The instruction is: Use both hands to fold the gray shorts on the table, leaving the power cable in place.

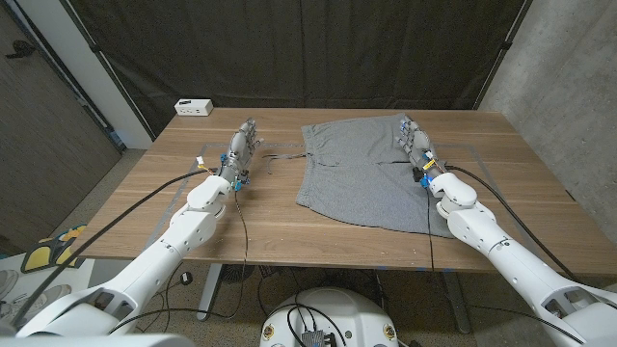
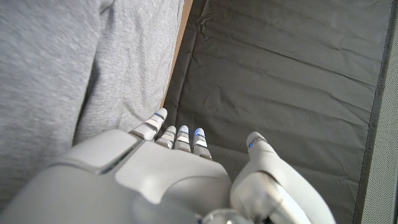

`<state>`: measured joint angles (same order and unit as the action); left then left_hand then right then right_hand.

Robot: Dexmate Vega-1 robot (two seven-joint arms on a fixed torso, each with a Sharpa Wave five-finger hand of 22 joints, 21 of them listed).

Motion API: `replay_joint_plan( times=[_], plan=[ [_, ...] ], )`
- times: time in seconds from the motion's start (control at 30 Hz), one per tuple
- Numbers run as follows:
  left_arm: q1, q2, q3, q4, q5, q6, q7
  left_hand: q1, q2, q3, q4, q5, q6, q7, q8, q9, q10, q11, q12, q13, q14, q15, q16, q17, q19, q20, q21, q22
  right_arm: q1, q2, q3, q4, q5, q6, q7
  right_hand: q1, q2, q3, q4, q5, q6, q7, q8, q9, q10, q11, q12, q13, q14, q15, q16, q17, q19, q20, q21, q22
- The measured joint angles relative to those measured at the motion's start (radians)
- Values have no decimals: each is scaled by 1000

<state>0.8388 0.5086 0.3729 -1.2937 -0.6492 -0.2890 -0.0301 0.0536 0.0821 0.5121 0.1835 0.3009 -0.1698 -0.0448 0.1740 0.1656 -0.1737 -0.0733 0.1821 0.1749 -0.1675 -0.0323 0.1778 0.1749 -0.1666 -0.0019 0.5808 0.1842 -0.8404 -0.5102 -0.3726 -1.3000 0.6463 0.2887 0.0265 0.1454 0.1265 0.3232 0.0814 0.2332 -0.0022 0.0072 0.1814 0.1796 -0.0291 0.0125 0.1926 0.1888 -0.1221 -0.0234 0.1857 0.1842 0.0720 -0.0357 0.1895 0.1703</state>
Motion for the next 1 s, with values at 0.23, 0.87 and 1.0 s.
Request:
replay_joint_plan(
  times=[0.23, 0.87, 1.0],
  plan=[
    [0, 2, 7, -1, 6, 0, 2, 11, 11, 5, -22, 0, -5, -6, 12, 0, -1, 7, 20, 0, 0, 0, 6, -5, -2, 2, 4, -1, -2, -6, -1, -5, -24, -2, -19, 16, -16, 8, -15, 4, 0, 0, 4, 0, 4, 4, 4, 0, 10, 10, 0, -2, 13, 13, 0, 0],
    [15, 85, 61, -127, 404, -46, 247, 165, 14, 12, -209, -98, 40, -25, 26, 5, 2, 88, 51, 5, -7, 90, 15, -7, -7, 125, -8, -5, -76, -135, -8, -196, -212, -80, -183, 154, -30, 52, -141, -27, 42, -9, 19, 0, 69, 36, 15, 0, 89, 91, 15, -3, 64, 86, 8, 0],
    [22, 109, 71, -164, 495, -30, 286, 170, 9, 14, -215, -101, 43, -26, 26, 4, 2, 88, 51, 5, -7, 90, 15, -7, -5, 135, -8, -5, -104, -176, -2, -266, -263, -121, -225, 164, -30, 52, -149, -27, 47, -14, 19, 0, 69, 36, 15, 0, 96, 88, 15, -3, 64, 86, 8, 0]
  ],
)
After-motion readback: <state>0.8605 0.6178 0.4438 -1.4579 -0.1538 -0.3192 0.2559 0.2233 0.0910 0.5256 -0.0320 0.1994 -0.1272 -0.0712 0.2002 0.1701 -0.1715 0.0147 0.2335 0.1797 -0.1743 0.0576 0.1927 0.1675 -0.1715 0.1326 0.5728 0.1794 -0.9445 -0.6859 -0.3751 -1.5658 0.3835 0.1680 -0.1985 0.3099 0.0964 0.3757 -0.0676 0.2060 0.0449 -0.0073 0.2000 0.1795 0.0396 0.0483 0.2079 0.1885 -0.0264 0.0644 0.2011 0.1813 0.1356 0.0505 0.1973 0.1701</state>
